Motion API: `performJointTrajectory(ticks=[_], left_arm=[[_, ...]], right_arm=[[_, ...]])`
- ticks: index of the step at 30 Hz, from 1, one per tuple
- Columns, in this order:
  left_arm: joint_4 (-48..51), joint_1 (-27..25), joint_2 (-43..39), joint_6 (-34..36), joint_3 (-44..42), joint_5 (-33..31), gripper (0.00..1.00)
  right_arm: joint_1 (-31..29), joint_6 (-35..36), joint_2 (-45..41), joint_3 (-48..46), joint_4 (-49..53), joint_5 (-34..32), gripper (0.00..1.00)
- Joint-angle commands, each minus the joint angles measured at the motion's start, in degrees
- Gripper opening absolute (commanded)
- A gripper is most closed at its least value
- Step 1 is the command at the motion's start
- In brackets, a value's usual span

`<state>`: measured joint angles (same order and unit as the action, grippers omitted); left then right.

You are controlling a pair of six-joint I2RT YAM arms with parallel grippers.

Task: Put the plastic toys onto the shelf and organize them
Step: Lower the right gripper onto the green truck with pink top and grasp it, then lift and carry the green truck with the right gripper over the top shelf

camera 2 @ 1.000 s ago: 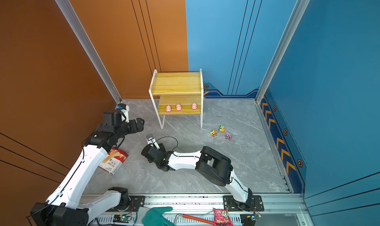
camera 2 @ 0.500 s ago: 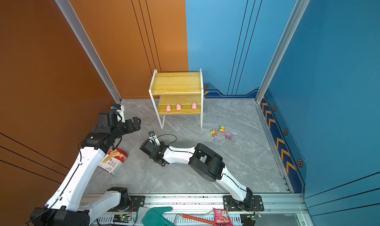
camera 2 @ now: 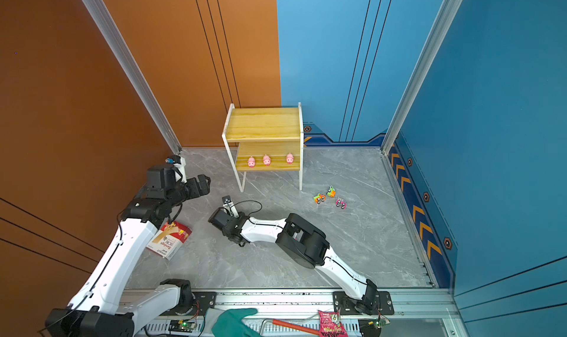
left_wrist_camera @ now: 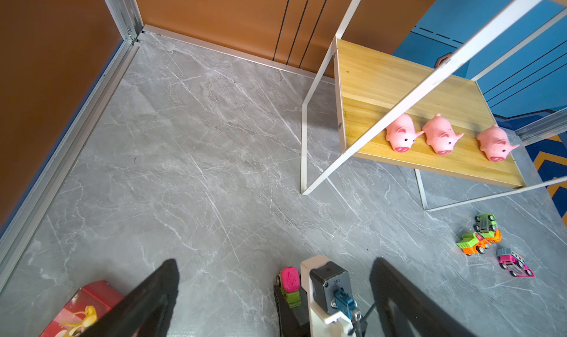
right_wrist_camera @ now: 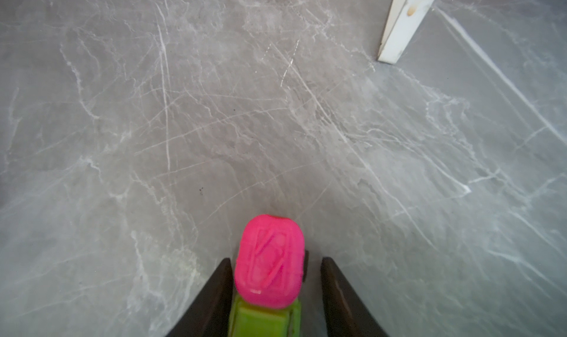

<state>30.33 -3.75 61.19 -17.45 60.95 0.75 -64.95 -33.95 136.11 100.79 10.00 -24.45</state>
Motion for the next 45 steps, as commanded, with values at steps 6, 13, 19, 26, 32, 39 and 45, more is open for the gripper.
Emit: performJointTrajectory(ticks=[6,13,19,26,32,39,45], left_arm=[[0.70,0.23,-0.01,-0.30,-1.00,0.65,0.98],[0.67,0.06,-0.44,-0.30,-1.27,0.22,0.98],[-0.25,0.79,-1.55,-1.21,-1.53,-1.33,0.98],[-0.93,2.50,-2.92,-1.70,-3.49,-3.54,0.98],[-1.28,3.57,-3.35,-2.39,-3.47,-3.69,0.98],[-4.11,2.45,-5.59,-2.43,-4.17,-2.12,0.98],[-4.12,-5.44,-6.59,3.43,0.10,-6.37,0.98]], right_arm=[[0.31,3.33,-0.98,-2.87,-4.41,0.58,0.35],[0.43,8.21,-8.78,-12.47,-15.17,3.27,0.33],[1.49,12.17,-20.65,-24.06,-23.51,6.81,0.32],[3.66,16.87,-36.13,-31.57,-22.99,7.30,0.28],[7.79,21.70,-45.89,-26.93,-13.83,6.78,0.28],[17.05,25.91,-46.65,-14.57,-4.32,7.08,0.29],[23.78,26.23,-41.08,-4.14,1.65,9.09,0.29]])
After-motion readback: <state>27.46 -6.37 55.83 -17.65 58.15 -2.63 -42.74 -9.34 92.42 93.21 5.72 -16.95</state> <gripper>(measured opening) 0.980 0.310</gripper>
